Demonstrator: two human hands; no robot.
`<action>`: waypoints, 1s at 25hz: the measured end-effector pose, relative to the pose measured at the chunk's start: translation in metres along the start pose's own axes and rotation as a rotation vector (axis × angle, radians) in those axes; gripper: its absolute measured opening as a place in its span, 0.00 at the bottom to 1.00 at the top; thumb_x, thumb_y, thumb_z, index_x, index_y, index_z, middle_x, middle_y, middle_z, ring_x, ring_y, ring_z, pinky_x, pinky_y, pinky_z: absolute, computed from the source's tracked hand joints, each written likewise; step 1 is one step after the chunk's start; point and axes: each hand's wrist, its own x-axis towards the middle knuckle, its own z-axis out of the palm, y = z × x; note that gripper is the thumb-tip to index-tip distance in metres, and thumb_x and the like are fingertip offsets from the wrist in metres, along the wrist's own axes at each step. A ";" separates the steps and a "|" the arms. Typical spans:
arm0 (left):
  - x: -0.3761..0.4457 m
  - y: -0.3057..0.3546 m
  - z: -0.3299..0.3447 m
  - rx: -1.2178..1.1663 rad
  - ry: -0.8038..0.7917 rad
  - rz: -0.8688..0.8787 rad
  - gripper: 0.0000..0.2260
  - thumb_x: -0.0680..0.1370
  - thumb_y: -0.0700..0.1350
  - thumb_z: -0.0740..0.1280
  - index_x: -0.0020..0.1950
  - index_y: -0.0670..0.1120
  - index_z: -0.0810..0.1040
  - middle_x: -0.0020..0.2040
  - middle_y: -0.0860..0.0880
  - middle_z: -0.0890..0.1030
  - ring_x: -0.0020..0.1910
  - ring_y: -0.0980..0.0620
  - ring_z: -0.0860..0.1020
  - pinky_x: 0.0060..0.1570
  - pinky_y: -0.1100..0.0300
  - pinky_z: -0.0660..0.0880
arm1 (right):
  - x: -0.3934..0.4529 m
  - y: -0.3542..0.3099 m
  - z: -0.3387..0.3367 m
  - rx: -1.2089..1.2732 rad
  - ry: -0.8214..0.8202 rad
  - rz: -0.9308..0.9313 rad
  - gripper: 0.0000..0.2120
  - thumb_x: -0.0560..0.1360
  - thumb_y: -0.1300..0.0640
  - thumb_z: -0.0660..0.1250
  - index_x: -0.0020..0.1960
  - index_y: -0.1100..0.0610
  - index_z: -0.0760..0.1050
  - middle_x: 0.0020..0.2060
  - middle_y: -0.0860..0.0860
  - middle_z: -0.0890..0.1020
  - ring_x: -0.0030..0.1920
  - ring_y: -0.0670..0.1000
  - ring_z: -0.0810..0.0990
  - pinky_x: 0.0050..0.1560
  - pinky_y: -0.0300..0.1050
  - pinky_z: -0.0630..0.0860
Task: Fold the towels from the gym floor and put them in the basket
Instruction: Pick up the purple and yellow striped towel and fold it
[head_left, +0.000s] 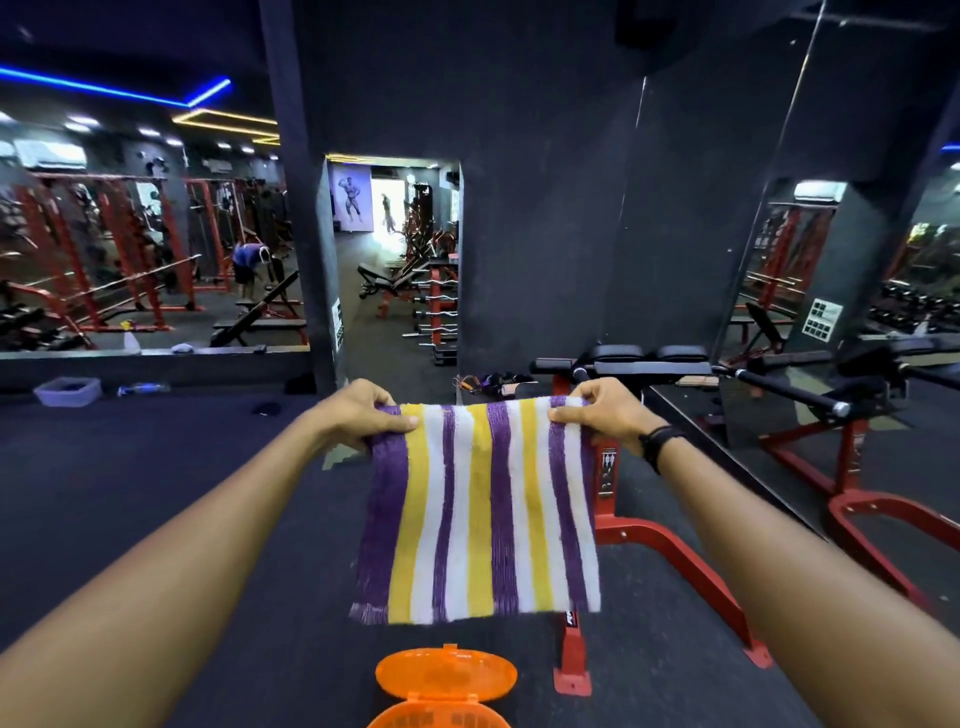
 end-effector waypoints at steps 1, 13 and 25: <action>-0.002 0.006 0.006 -0.030 -0.011 -0.022 0.13 0.73 0.44 0.73 0.32 0.44 0.73 0.28 0.47 0.75 0.23 0.53 0.74 0.24 0.63 0.72 | -0.001 -0.005 0.008 0.014 0.003 0.002 0.15 0.68 0.56 0.76 0.32 0.57 0.71 0.30 0.54 0.75 0.30 0.51 0.74 0.30 0.43 0.72; -0.003 0.044 0.048 -0.397 -0.285 -0.225 0.21 0.74 0.64 0.65 0.44 0.46 0.80 0.39 0.48 0.82 0.37 0.52 0.80 0.45 0.56 0.79 | -0.031 -0.052 0.058 0.318 -0.410 -0.274 0.12 0.70 0.69 0.72 0.53 0.66 0.79 0.48 0.61 0.82 0.47 0.51 0.79 0.54 0.43 0.77; -0.010 0.041 -0.004 -0.498 -0.333 0.458 0.27 0.64 0.54 0.79 0.59 0.47 0.78 0.49 0.47 0.82 0.46 0.53 0.81 0.46 0.60 0.80 | -0.030 -0.014 0.039 0.338 -0.377 -0.286 0.38 0.60 0.59 0.81 0.66 0.52 0.68 0.58 0.49 0.81 0.59 0.50 0.79 0.58 0.45 0.77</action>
